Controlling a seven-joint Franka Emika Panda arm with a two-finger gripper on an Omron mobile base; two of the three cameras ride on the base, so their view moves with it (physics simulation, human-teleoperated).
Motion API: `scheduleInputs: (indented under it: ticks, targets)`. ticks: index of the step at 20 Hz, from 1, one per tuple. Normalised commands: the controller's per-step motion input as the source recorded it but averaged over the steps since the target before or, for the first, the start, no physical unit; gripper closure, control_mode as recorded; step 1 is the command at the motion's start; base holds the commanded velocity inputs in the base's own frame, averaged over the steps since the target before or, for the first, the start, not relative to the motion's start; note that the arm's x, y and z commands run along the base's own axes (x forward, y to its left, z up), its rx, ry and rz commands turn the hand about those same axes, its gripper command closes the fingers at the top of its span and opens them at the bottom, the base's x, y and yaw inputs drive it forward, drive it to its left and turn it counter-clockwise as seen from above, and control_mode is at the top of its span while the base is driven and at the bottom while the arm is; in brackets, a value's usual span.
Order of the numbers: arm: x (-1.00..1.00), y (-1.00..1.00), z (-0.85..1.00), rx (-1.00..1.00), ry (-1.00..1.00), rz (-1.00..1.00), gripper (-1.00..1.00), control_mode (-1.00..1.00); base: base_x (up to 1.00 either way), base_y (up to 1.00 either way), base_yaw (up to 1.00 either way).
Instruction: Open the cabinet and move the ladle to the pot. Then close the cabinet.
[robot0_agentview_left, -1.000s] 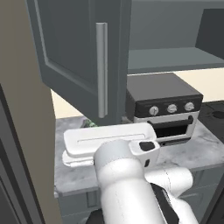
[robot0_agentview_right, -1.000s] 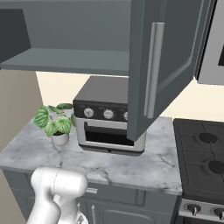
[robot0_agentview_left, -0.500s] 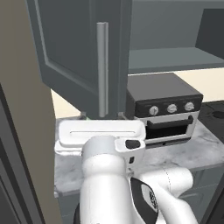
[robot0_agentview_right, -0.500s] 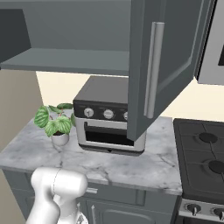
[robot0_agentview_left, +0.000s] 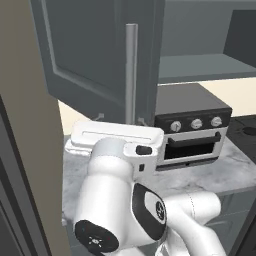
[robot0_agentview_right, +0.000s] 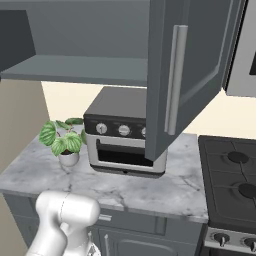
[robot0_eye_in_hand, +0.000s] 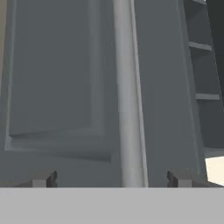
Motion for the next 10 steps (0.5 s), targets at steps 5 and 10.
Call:
scheduleInputs:
  ticks: [5, 10]
  targets:
    - [1.00, -0.06, 0.00, 0.00, 0.00, -0.12, -1.00, -1.00, 0.00, 0.00, 0.00]
    - [1.00, -0.14, 0.00, 0.00, 0.00, -0.10, -1.00, -1.00, 0.00, 0.00, 0.00]
